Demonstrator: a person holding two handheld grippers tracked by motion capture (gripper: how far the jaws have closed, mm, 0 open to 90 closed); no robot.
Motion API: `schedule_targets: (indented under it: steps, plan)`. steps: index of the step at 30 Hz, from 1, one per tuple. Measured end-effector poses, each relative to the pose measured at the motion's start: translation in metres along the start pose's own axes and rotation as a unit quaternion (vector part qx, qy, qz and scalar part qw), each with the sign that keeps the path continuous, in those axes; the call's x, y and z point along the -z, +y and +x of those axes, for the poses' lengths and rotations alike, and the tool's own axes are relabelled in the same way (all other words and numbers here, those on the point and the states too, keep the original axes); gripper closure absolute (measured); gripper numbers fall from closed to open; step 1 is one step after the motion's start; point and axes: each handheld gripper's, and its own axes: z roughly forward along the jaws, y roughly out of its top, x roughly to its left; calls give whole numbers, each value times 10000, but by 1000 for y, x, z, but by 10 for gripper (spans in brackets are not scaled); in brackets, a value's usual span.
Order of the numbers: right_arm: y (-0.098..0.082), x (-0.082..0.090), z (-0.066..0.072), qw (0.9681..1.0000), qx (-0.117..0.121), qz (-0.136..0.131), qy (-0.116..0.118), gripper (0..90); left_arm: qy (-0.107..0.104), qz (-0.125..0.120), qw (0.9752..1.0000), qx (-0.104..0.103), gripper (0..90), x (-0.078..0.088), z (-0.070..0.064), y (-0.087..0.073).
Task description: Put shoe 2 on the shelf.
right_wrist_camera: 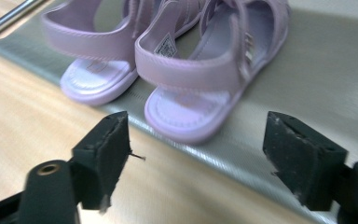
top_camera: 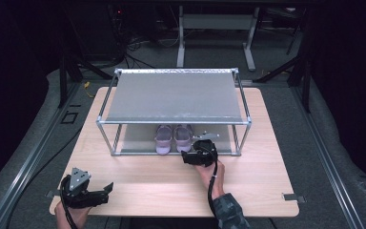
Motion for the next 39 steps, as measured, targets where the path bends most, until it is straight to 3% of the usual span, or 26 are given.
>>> schedule_targets:
  steps: [2,3,10,17,20,22,25,27,30,35,36,37,39]
  plan:
    - [-1,6,0,9999,33,53,-96,180,-5,-5,10000,-15,4,0,0,1]
    - [-4,14,-2,9997,112,-49,190,163,-3,-11,10000,-24,4,0,-1,2]
    - [-7,44,-7,9995,244,-67,177,96,-6,11,10000,-89,4,0,-3,4]
    - [-16,82,-19,9992,340,-191,-1,44,39,20,10000,-79,4,3,0,3]
    - [-28,104,-31,9990,340,-208,-182,25,60,32,9999,-78,4,3,0,3]
    - [-32,109,-35,9989,339,-213,-225,22,66,39,9999,-71,4,3,1,2]
    - [-50,129,-49,9981,253,-186,-528,16,63,78,9999,-59,4,1,0,0]
    - [-55,133,-53,9977,208,-204,-619,15,53,119,9999,-66,4,0,-1,-1]
    - [-77,143,-70,9963,21,-120,-855,11,41,144,9999,-82,4,-3,-3,-3]
    - [-99,148,-86,9951,-211,35,-963,0,40,194,9998,-89,4,-8,-5,-5]
    - [-103,149,-89,9969,-244,-21,-753,0,31,185,9998,-83,4,-8,-5,-5]
    - [-103,149,-89,9969,-244,-21,-753,0,30,181,9998,-83,4,-8,-5,-6]
    - [-107,152,-90,9945,-273,-4,-1010,0,23,190,9998,-74,4,-10,-6,-7]
